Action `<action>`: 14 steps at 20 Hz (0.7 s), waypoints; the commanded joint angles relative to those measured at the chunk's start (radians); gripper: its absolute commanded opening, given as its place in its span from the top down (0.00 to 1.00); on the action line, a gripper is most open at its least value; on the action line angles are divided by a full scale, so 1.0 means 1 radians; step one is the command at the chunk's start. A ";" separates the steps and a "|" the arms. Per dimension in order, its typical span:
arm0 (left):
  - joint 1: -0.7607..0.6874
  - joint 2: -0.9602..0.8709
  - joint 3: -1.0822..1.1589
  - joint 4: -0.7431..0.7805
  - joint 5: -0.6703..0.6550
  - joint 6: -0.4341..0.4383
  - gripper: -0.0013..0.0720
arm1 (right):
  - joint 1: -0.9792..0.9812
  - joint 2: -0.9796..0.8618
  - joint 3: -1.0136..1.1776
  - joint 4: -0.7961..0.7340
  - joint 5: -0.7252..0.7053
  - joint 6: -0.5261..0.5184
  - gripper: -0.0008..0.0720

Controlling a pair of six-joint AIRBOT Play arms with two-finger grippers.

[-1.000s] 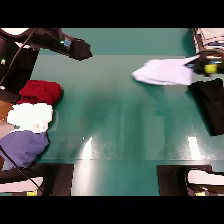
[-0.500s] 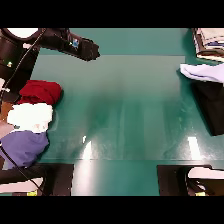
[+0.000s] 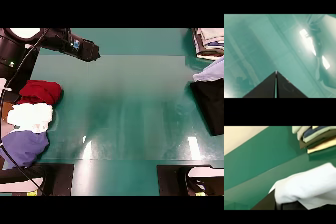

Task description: Fold the shirts.

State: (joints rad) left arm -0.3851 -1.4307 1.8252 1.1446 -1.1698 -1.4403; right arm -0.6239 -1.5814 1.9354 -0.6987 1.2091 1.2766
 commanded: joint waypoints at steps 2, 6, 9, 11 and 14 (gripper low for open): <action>0.000 -0.001 0.000 0.001 -0.003 0.000 0.94 | -0.010 0.013 0.035 -0.003 0.079 0.016 0.97; 0.000 -0.001 0.000 0.004 -0.025 0.003 0.94 | -0.023 0.106 -0.115 -0.085 0.102 0.017 0.97; 0.000 -0.001 0.000 0.008 -0.035 0.008 0.94 | -0.068 0.194 -0.241 -0.169 0.137 0.022 0.97; 0.000 -0.001 0.000 0.008 -0.036 0.008 0.94 | -0.117 0.254 -0.320 -0.241 0.170 0.053 0.97; 0.000 -0.001 0.000 0.008 -0.035 0.009 0.94 | -0.195 0.330 -0.442 -0.373 0.262 0.070 0.97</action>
State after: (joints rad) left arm -0.3847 -1.4307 1.8252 1.1511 -1.2034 -1.4345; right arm -0.7559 -1.3243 1.6032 -0.9367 1.3895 1.3239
